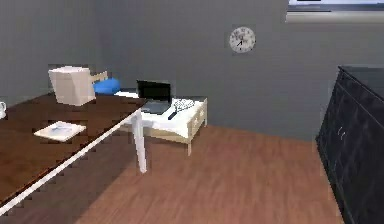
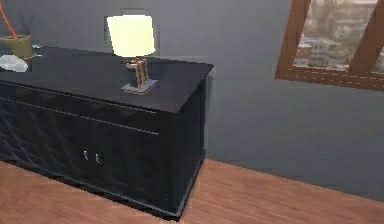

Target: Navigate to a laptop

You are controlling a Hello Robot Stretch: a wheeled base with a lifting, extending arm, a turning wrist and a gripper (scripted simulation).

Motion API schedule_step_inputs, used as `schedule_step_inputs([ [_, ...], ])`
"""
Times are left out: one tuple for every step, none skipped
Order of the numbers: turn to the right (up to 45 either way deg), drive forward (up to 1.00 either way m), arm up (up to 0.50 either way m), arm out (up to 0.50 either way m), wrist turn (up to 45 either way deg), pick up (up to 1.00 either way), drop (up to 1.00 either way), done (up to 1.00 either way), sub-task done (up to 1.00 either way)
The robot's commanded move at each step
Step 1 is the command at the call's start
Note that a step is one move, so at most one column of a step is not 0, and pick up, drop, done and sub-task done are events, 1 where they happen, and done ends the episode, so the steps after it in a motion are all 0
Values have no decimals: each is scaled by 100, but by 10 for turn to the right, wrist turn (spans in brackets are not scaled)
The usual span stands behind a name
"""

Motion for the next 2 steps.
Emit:
schedule_step_inputs([
  [0,100,0,0,0,0,0,0,0],
  [0,45,0,0,0,0,0,0,0],
])
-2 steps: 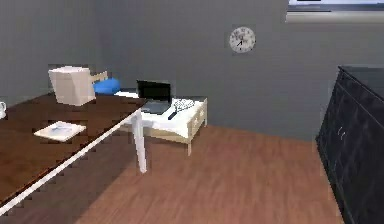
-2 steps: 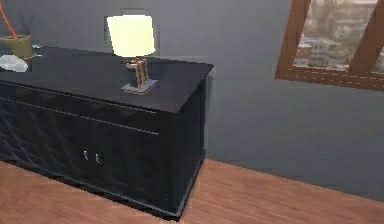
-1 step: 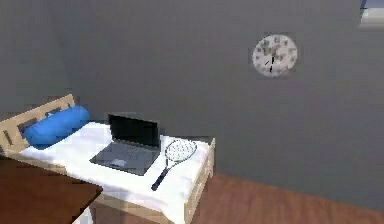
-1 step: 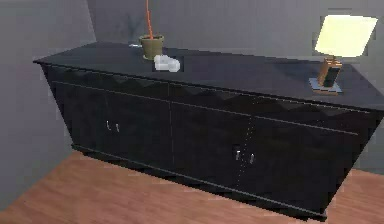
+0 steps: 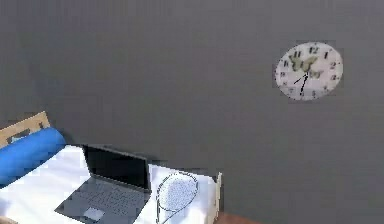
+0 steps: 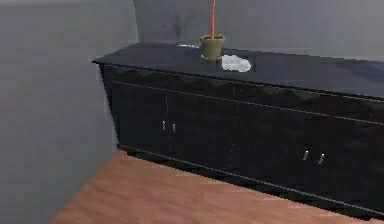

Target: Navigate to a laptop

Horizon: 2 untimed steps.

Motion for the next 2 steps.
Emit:
schedule_step_inputs([
  [-300,0,0,0,0,0,0,0,0],
  [0,0,0,0,0,0,0,100,0],
])
